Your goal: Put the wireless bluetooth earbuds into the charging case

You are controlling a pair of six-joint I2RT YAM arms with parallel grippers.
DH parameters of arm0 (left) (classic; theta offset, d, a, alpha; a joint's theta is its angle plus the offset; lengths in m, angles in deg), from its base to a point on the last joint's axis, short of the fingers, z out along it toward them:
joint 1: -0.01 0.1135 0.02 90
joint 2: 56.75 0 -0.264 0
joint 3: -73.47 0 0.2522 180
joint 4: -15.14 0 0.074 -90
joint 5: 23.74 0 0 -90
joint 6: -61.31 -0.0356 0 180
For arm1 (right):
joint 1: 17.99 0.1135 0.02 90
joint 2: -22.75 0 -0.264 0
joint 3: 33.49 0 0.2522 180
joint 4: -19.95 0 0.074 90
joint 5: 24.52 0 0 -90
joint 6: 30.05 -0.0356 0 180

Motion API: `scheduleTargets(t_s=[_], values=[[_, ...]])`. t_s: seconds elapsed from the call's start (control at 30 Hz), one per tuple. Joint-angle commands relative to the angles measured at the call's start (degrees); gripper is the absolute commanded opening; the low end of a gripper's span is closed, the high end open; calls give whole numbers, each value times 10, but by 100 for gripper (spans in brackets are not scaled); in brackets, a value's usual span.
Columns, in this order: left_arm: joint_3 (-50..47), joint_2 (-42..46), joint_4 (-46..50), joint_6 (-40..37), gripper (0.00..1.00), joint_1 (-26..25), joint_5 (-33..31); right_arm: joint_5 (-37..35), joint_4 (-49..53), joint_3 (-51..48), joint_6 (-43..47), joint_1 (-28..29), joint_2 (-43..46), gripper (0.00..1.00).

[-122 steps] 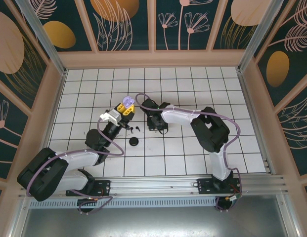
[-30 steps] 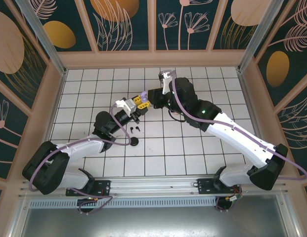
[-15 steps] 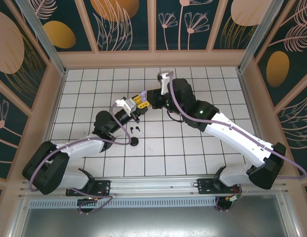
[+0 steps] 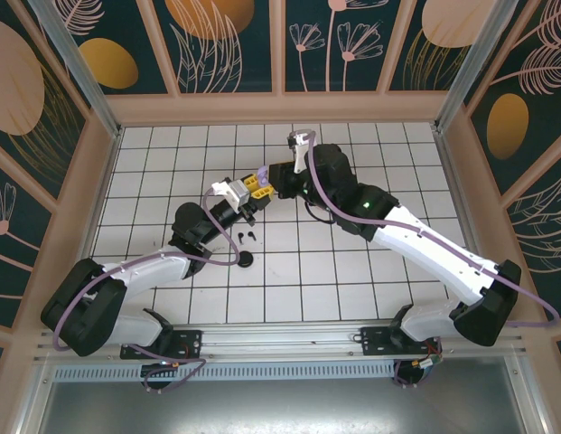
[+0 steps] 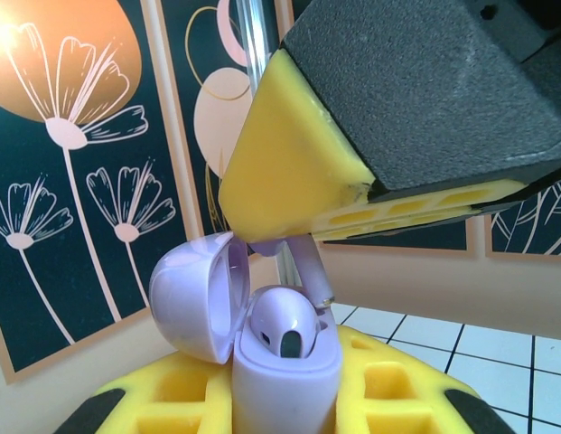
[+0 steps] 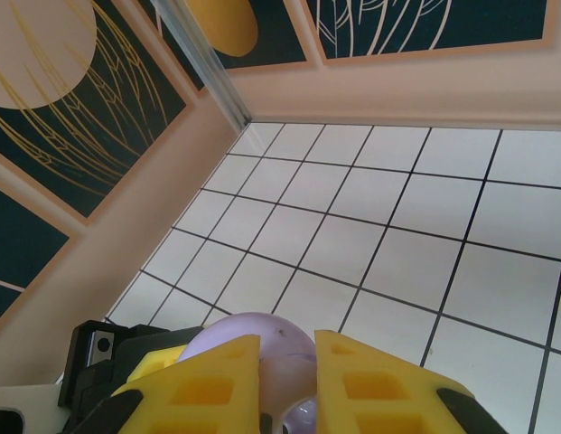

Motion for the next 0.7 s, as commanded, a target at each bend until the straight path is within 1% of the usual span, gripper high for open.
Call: scheduleTargets(t_s=[0.0, 0.4, 0.5, 0.67], values=[[15, 10, -20, 7, 0, 1, 22, -4, -16, -9, 9, 4, -13, 18], [21, 5, -20, 7, 0, 1, 22, -2, -18, -23, 23, 9, -15, 18], [22, 5, -20, 7, 0, 1, 21, -10, -19, -28, 32, 16, -15, 18], [22, 5, -21, 7, 0, 1, 17, -43, -16, -34, 59, 43, -19, 18]])
